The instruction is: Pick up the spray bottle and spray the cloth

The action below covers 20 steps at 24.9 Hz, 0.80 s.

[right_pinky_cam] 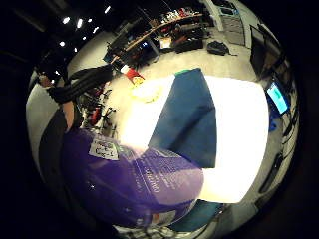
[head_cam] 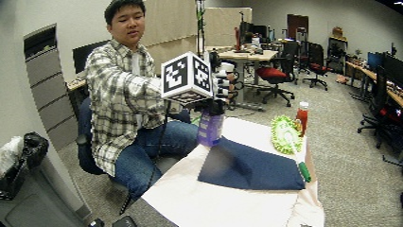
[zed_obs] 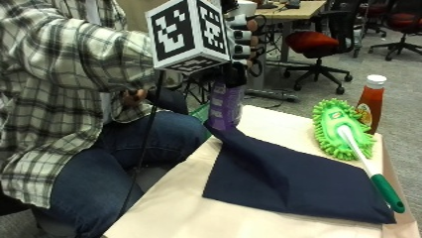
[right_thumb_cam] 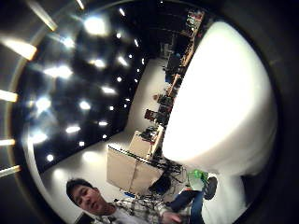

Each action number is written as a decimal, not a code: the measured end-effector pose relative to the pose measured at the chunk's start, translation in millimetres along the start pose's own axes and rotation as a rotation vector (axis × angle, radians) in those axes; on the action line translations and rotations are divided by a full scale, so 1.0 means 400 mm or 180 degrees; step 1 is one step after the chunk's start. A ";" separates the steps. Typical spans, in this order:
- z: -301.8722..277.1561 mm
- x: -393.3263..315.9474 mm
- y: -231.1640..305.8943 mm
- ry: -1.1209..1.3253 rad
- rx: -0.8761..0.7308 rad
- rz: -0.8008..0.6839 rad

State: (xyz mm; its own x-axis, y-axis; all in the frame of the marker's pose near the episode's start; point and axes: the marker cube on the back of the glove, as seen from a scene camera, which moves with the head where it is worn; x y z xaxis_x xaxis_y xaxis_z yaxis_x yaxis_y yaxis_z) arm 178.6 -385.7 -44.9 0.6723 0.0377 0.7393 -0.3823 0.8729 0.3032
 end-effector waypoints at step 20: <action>0.361 0.026 -0.081 -0.1053 -0.0252 -0.0108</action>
State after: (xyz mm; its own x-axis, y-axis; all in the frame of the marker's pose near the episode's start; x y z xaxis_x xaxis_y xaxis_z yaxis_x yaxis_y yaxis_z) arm 106.4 -483.7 39.8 0.4368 -0.1405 0.8885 -0.3042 0.9065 0.2929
